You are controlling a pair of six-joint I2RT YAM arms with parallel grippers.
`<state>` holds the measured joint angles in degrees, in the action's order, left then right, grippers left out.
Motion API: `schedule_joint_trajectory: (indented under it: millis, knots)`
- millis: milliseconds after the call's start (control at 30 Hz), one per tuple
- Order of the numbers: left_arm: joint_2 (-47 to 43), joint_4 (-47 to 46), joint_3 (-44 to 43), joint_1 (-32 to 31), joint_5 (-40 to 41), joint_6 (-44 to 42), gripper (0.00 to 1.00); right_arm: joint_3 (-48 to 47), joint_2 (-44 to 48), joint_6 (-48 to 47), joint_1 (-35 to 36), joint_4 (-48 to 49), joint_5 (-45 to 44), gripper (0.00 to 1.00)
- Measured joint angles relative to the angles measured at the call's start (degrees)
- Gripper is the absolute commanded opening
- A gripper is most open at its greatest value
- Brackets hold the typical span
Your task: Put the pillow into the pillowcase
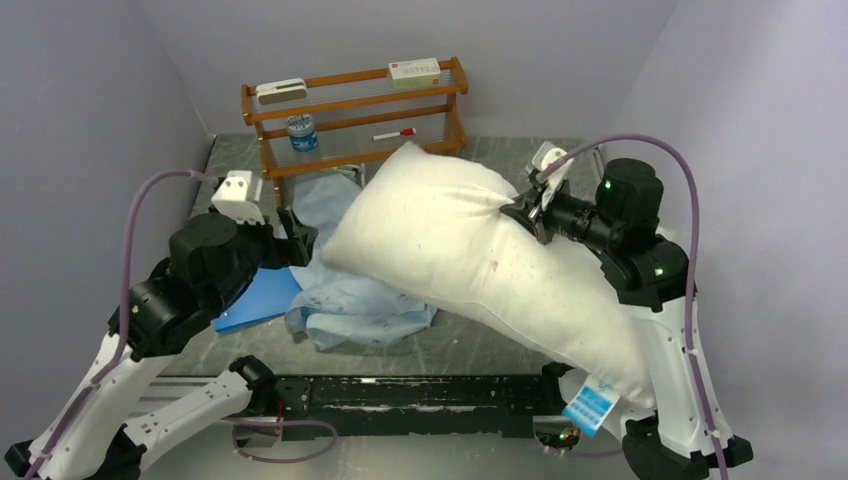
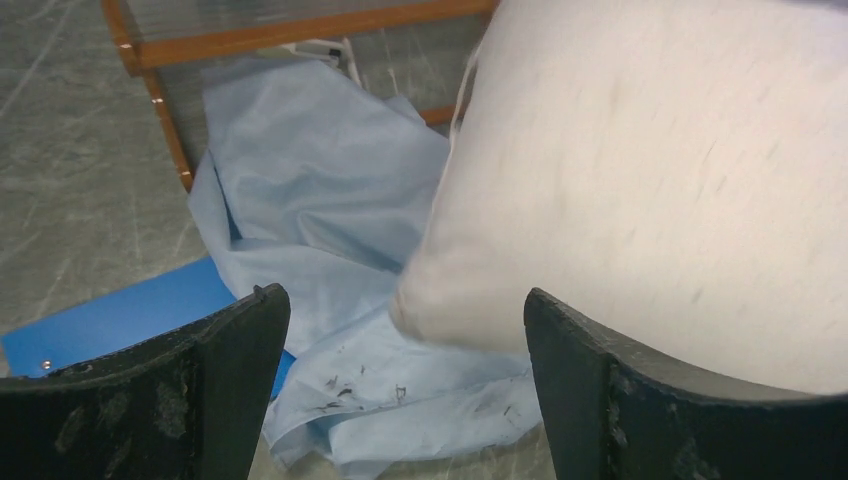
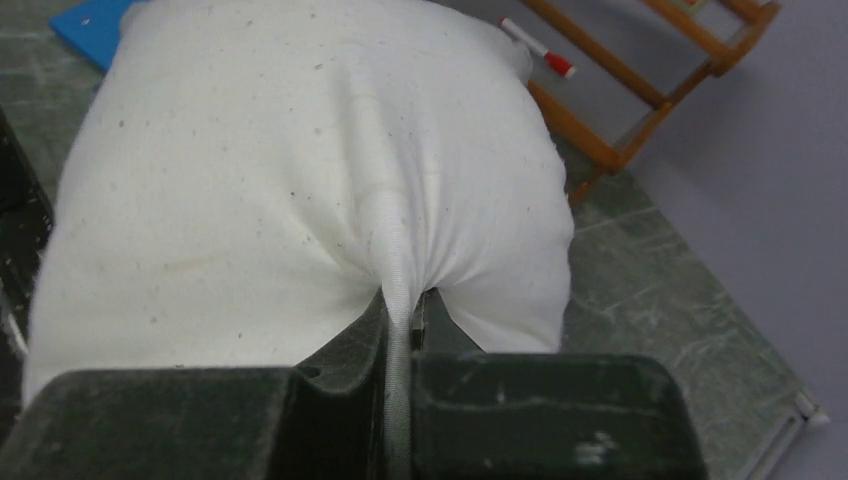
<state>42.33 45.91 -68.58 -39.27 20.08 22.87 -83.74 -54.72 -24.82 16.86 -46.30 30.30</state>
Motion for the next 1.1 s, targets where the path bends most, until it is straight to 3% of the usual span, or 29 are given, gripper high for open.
schedule_joint_trajectory:
  millis: [467,567,700,1033,1100]
  knots:
    - [-0.7,1.1,0.7,0.0,2.0,-0.6,0.91,14.1,-4.0,-3.1,0.0,1.2,-0.2,0.0]
    - [-0.7,1.1,1.8,0.0,2.0,-0.6,0.91,15.2,-5.2,-2.6,0.0,1.6,-0.5,0.15]
    - [-0.7,1.1,3.0,0.0,2.2,-1.2,0.92,15.2,-7.0,0.1,0.0,4.0,-0.9,0.48]
    - [-2.6,0.6,5.2,0.0,3.5,-2.4,0.92,11.3,-10.8,11.8,2.6,11.8,-2.5,0.79]
    - [-2.9,0.6,5.3,0.0,3.8,-2.7,0.91,11.3,-11.8,13.2,6.7,13.4,-5.2,0.98]
